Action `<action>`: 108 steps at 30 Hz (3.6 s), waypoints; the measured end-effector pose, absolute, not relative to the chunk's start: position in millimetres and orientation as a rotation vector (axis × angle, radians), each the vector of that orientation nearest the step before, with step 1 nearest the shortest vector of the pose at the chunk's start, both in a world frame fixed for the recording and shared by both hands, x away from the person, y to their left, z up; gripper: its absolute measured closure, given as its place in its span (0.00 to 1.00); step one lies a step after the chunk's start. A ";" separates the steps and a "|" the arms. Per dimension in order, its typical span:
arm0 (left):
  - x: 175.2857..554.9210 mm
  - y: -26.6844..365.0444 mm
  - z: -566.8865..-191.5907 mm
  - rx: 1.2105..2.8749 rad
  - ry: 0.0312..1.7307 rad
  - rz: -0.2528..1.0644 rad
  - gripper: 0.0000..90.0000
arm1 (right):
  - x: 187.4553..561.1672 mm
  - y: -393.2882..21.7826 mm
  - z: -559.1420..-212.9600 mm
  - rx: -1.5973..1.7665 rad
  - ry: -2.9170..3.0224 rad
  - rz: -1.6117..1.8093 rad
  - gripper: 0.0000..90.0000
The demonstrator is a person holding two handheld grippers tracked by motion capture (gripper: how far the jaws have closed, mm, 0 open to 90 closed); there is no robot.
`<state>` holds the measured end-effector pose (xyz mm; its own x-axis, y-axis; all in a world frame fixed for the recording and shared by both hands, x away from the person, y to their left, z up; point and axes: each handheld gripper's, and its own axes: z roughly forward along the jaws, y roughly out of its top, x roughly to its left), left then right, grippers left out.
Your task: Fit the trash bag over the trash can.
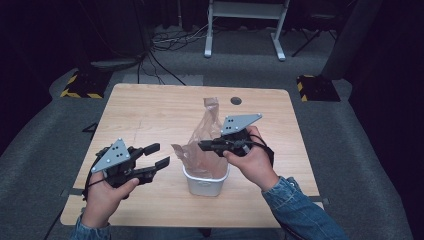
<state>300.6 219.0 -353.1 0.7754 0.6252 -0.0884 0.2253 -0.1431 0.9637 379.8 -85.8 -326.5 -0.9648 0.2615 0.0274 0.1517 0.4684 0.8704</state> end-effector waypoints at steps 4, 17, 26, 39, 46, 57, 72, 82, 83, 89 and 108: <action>317.4 198.7 -349.8 1.791 0.611 0.376 0.45 | 376.4 -83.4 -328.2 0.324 2.607 1.539 1.00; 335.4 171.7 -352.9 1.845 0.508 0.326 1.00 | 374.4 -83.2 -330.2 0.309 2.587 1.592 1.00; 337.1 160.7 -355.2 1.855 0.410 0.289 0.53 | 371.0 -85.9 -331.6 0.307 2.582 1.642 1.00; 334.6 175.8 -354.7 1.861 0.457 0.311 1.00 | 364.1 -107.9 -329.6 0.352 2.534 1.650 1.00; 338.9 188.7 -366.2 1.866 0.526 0.323 0.98 | 351.5 -134.7 -333.7 0.386 2.514 1.641 1.00; 338.5 207.9 -371.4 1.830 0.593 0.373 0.97 | 329.3 -186.2 -340.2 0.472 2.453 1.671 1.00; 327.1 198.0 -364.0 1.763 0.521 0.295 0.55 | 323.6 -165.4 -348.2 0.422 2.484 1.698 0.69; 336.9 208.2 -360.5 1.721 0.578 0.315 0.48 | 333.2 -180.1 -311.4 0.511 2.294 1.671 0.47; 342.7 202.4 -362.4 1.763 0.573 0.313 0.52 | 342.5 -170.5 -313.5 0.559 2.304 1.611 0.59; 346.1 189.8 -368.8 1.802 0.565 0.245 0.92 | 372.1 -144.8 -340.2 0.682 2.485 1.498 0.96; 339.4 183.6 -373.0 1.880 0.552 0.316 0.99 | 367.9 -137.1 -325.8 0.739 2.474 1.612 0.50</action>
